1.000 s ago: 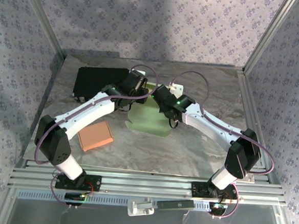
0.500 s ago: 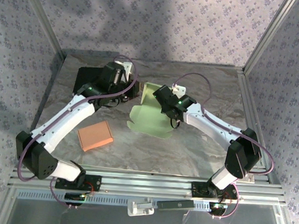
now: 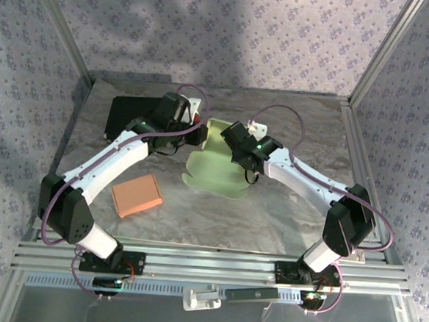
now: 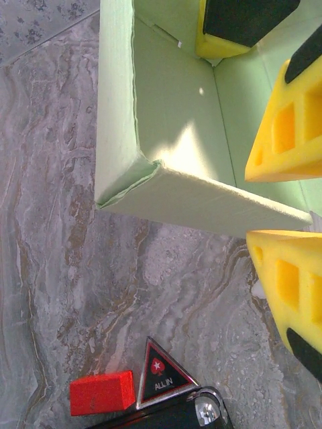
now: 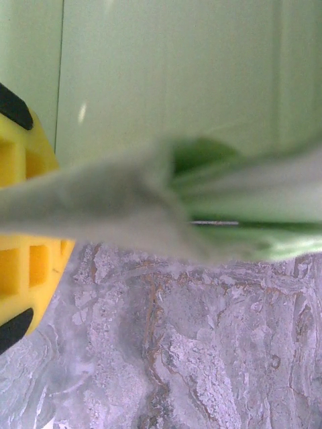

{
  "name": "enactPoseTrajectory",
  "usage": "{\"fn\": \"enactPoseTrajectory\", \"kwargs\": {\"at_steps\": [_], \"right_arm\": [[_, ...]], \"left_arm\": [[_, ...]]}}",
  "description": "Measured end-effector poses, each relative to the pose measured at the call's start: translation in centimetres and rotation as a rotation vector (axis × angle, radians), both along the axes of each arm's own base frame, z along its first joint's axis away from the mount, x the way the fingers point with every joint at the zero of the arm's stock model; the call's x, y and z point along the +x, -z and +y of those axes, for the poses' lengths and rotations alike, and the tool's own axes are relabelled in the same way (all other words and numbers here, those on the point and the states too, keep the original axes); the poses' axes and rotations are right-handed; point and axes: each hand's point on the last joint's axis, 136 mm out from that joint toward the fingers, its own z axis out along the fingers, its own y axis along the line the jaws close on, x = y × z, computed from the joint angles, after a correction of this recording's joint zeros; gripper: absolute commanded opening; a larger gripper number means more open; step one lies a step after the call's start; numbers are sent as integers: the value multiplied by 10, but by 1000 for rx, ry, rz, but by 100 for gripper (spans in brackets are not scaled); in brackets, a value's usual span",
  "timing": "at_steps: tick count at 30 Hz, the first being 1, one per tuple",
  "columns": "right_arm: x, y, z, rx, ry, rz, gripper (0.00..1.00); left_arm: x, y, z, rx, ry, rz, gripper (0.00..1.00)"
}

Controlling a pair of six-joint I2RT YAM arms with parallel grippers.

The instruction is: Fold the paper box

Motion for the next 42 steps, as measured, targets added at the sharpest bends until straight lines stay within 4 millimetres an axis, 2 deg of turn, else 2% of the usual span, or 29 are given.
{"fn": "enactPoseTrajectory", "kwargs": {"at_steps": [2,5,8,12,15,17,19,21,26,30,34,42], "right_arm": [[0,0,0,5,2,3,0],[1,2,-2,27,18,16,0],[4,7,-10,59,61,33,0],[8,20,-27,139,152,63,0],[8,33,-46,218,246,91,0],[7,42,-58,267,315,108,0],[5,49,-65,304,366,125,0],[4,56,-68,341,409,139,0],[-4,73,-67,422,490,168,0],[-10,80,-68,450,535,183,0],[-13,82,-70,472,559,177,0],[-15,84,-69,497,570,173,0]], "left_arm": [[0,0,1,7,1,-6,40],[-4,6,4,21,-25,-1,45],[-22,10,10,41,-75,9,49],[-60,-11,14,-7,-159,10,51],[-96,-26,15,-96,-201,10,53],[-118,-26,9,-139,-202,33,53],[-129,-18,1,-155,-203,72,53],[-131,-5,-4,-151,-226,113,53],[-121,28,-21,-130,-294,196,54],[-115,44,-36,-109,-319,240,52],[-106,41,-50,-125,-335,249,51],[-98,30,-59,-159,-342,229,51]]}}
